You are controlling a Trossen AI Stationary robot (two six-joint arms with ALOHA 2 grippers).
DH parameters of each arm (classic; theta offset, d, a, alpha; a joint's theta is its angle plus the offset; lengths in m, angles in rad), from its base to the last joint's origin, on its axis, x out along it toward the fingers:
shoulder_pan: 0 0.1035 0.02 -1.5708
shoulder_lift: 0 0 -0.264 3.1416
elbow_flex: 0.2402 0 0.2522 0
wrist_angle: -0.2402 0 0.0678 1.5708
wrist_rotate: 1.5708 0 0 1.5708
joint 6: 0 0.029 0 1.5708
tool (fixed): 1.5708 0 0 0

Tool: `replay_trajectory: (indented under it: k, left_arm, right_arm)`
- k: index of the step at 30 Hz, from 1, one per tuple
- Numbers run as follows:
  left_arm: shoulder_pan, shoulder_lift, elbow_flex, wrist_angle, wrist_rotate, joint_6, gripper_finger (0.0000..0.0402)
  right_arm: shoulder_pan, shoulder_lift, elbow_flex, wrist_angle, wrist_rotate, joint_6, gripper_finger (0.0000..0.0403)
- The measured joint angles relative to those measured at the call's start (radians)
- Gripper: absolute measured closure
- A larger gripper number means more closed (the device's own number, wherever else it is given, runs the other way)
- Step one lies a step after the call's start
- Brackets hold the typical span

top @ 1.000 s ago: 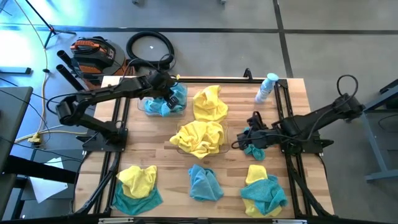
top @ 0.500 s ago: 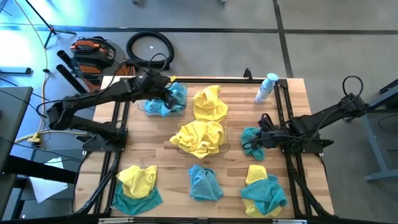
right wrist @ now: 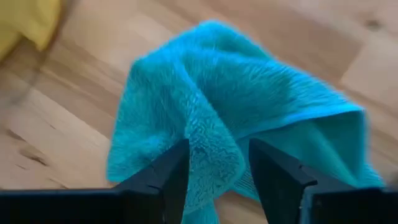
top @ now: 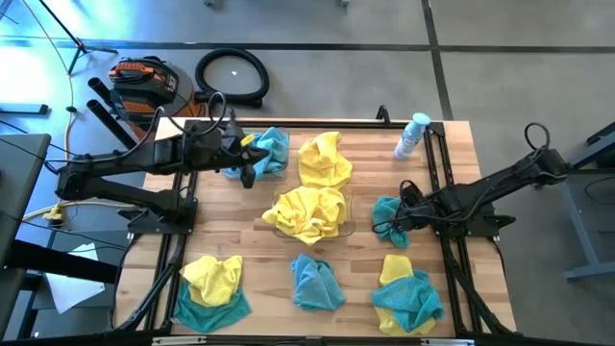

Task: Sort microfiber towel by color & place in baskets
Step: Put the blue towel into the top transparent bin

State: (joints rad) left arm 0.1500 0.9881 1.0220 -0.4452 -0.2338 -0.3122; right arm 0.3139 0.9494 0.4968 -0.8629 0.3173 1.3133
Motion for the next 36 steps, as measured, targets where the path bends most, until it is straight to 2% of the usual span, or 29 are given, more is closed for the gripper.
replay_trajectory:
  k: [5, 9, 12, 17, 22, 24, 27, 33, 36]
  left_arm:
    - [-0.059, 0.011, -0.001, 0.02, 0.029, -0.024, 0.0401]
    - [-0.07, 0.047, -0.001, 0.058, 0.022, -0.001, 0.04]
    - [-0.071, 0.082, -0.001, 0.091, 0.013, -0.024, 0.0384]
    - [-0.071, 0.159, -0.001, 0.131, -0.002, -0.035, 0.031]
    - [-0.063, 0.232, -0.001, 0.238, -0.073, 0.012, 0.0219]
    - [-0.054, 0.248, -0.001, 0.27, -0.093, 0.06, 0.0192]
    - [-0.044, 0.267, -0.002, 0.319, -0.094, 0.068, 0.0174]
    - [-0.044, 0.274, -0.002, 0.374, -0.082, 0.054, 0.0172]
    - [-0.045, 0.274, -0.002, 0.401, -0.025, 0.096, 0.0172]
  right_arm:
    - [0.0, 0.006, -0.096, 0.128, -0.04, -0.04, 0.0234]
    - [0.0, 0.012, -0.136, 0.136, -0.04, -0.082, 0.0234]
    - [0.0, 0.016, -0.151, 0.142, -0.04, -0.083, 0.0235]
    - [0.0, 0.021, -0.153, 0.157, -0.038, -0.084, 0.0271]
    - [0.0, 0.017, -0.15, 0.155, -0.039, -0.075, 0.0356]
    - [0.0, 0.009, -0.128, 0.143, -0.039, -0.065, 0.0389]
    - [0.0, -0.01, -0.064, 0.109, -0.006, -0.065, 0.0384]
    - [0.0, -0.029, 0.165, -0.034, 0.13, -0.177, 0.0398]
    - [0.0, -0.029, 0.299, -0.045, 0.216, -0.27, 0.0396]
